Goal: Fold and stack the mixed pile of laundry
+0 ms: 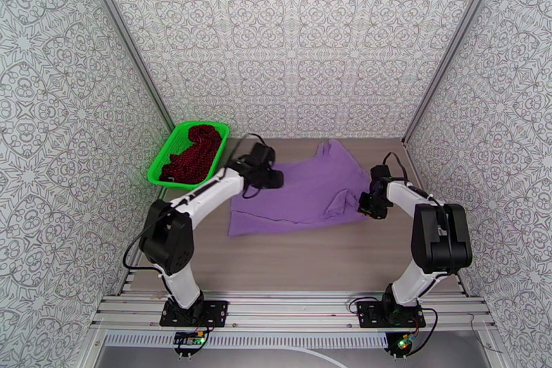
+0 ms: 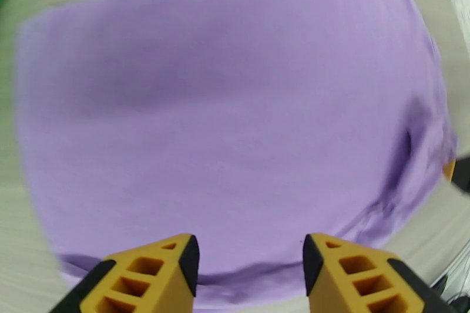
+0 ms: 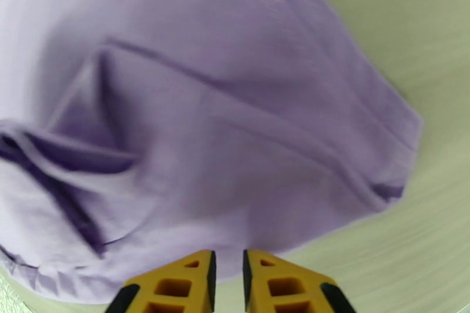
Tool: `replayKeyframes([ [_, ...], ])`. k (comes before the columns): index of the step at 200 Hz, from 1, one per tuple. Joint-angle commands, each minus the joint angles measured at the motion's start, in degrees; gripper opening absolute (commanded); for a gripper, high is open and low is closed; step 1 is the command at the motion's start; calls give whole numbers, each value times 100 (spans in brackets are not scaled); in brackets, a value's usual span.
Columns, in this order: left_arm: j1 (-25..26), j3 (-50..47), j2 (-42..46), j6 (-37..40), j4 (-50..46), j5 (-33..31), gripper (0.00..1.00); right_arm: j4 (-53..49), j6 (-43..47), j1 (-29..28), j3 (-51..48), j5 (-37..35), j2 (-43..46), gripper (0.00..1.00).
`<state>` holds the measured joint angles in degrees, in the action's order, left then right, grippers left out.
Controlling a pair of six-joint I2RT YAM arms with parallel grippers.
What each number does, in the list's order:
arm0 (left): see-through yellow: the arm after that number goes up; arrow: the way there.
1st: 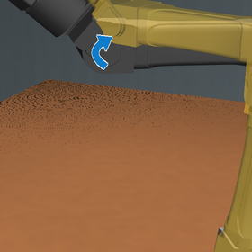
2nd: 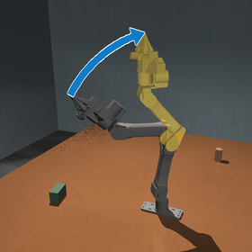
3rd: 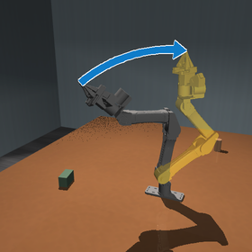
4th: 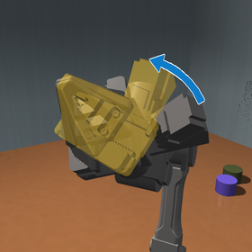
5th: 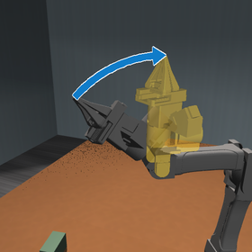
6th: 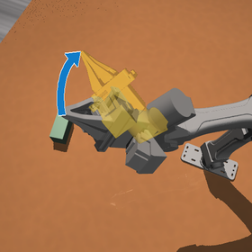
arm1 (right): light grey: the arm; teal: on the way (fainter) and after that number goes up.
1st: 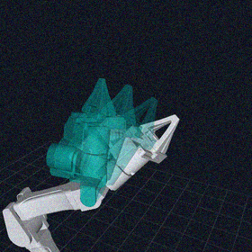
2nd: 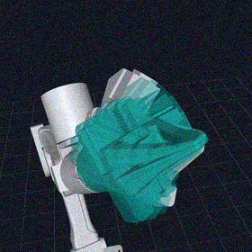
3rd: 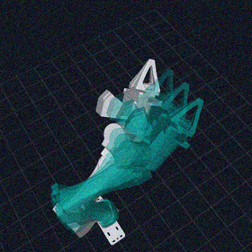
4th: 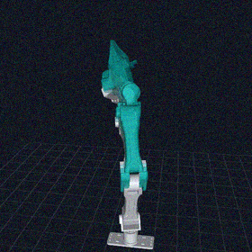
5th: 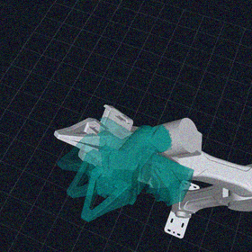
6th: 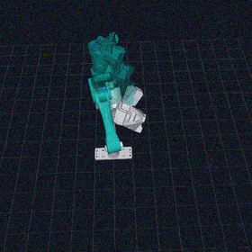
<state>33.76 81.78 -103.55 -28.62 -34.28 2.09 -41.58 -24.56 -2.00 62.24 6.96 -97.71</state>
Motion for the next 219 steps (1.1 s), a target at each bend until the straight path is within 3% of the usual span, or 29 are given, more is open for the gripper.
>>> replayKeyframes([
  [1,153,-259,-279,-325,316,-132,40,-49,-25,-190,248,259,102,21],
  [23,255,-550,-416,-507,501,-123,30,21,-119,-246,344,254,-130,18],
  [54,324,-865,-549,-599,566,-373,25,167,-207,-283,498,266,-471,17],
  [132,436,-1326,-799,-795,661,-717,21,271,-390,-735,1111,536,-1154,16],
  [219,568,-1246,-807,-796,585,-761,21,529,-759,-802,2078,1169,-1673,16],
])
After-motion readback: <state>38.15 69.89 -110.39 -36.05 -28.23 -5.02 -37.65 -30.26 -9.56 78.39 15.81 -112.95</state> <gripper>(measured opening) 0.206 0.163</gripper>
